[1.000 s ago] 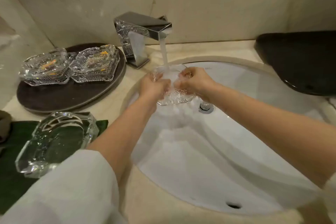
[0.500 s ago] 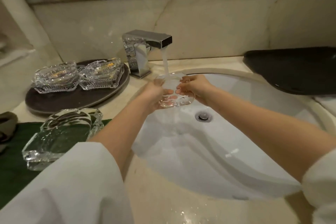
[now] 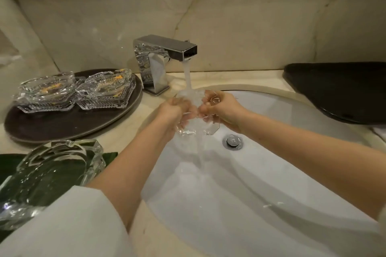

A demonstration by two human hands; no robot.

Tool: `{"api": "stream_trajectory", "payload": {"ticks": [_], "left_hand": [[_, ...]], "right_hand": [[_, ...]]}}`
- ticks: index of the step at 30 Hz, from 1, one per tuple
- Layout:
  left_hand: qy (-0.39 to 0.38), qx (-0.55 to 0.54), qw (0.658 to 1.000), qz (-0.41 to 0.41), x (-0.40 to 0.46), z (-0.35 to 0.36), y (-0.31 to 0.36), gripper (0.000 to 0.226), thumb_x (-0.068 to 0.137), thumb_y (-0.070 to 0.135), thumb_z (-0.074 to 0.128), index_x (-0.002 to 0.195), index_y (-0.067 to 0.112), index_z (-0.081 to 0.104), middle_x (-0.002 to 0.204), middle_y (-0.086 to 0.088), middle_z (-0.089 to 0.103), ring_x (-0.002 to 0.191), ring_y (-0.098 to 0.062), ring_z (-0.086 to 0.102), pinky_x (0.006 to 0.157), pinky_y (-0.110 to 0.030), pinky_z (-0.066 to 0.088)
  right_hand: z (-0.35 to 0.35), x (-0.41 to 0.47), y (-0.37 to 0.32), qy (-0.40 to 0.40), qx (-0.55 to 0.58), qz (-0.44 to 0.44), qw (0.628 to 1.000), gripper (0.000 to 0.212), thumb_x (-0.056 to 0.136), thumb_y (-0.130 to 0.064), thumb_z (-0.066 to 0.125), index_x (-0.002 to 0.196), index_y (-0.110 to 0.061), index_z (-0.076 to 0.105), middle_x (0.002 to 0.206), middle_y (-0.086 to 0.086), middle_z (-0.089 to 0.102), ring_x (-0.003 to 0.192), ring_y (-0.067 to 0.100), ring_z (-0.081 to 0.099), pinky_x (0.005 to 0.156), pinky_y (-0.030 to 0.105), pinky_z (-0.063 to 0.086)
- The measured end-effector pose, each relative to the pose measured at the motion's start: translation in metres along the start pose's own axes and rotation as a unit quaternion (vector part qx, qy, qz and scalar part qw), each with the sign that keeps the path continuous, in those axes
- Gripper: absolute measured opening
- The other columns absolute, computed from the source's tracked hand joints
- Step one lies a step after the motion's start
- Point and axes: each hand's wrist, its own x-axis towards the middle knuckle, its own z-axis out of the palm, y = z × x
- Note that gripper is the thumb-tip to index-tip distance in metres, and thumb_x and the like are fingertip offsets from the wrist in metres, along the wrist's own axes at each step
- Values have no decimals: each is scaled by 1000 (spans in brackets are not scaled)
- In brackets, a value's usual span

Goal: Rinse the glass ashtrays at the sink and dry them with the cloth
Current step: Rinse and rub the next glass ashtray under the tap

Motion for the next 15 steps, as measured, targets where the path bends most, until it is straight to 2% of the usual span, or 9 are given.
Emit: {"api": "stream_trajectory", "payload": {"ticks": [3,5,6,8,9,11,13,15], "left_hand": [[-18,17,1000,12,0,0,3,22,87,-7,53,99,12,56,73,-3,61,64,-19,50,53,-27,32],[-31,18,999,15,0,2,6,30,84,-14,54,104,9,55,75,-4,62,59,-16,51,53,-27,34],[-36,22,999,16,0,2,7,29,85,-13,54,106,7,55,76,-3,62,58,-15,53,53,-27,36],[-31,44,998,15,-2,0,8,26,85,-12,55,105,5,55,78,-4,63,59,-16,57,55,-28,39],[-23,67,997,15,-3,-1,9,24,84,-12,57,100,6,56,79,-5,63,61,-17,58,55,-29,42],[-3,134,991,24,-6,-4,10,19,83,-7,61,88,11,56,81,-5,63,66,-19,61,56,-29,49],[8,178,983,40,-8,-6,13,11,89,4,60,82,13,57,79,-5,64,67,-19,64,63,-31,52],[18,188,981,45,-5,-5,14,13,93,10,55,81,14,56,77,-3,64,65,-16,64,62,-29,51]], "right_hand": [[-5,2,0,19,23,-14,999,32,73,19,62,78,-9,47,63,8,56,52,22,51,53,33,37],[-6,2,-2,27,41,-25,998,19,80,11,62,83,-4,50,65,10,56,52,21,55,55,33,40],[-5,2,-3,24,42,-26,998,12,85,6,60,91,0,51,66,11,58,51,20,58,55,33,41],[-5,3,-3,13,35,-19,999,15,92,0,53,106,1,46,67,14,61,49,18,62,53,30,45],[-5,3,-3,5,28,-20,999,13,94,-1,50,105,0,44,67,14,61,48,17,62,49,26,47],[-6,3,-6,-18,2,-23,1000,6,95,-1,46,92,-6,43,66,13,60,48,17,63,46,25,47],[-10,5,-7,-45,-18,-25,998,21,95,3,43,80,-11,39,67,13,59,51,18,63,50,30,44],[-13,6,-10,-74,-18,-22,997,22,92,11,41,85,-9,40,72,15,59,56,20,63,54,30,46]]}}
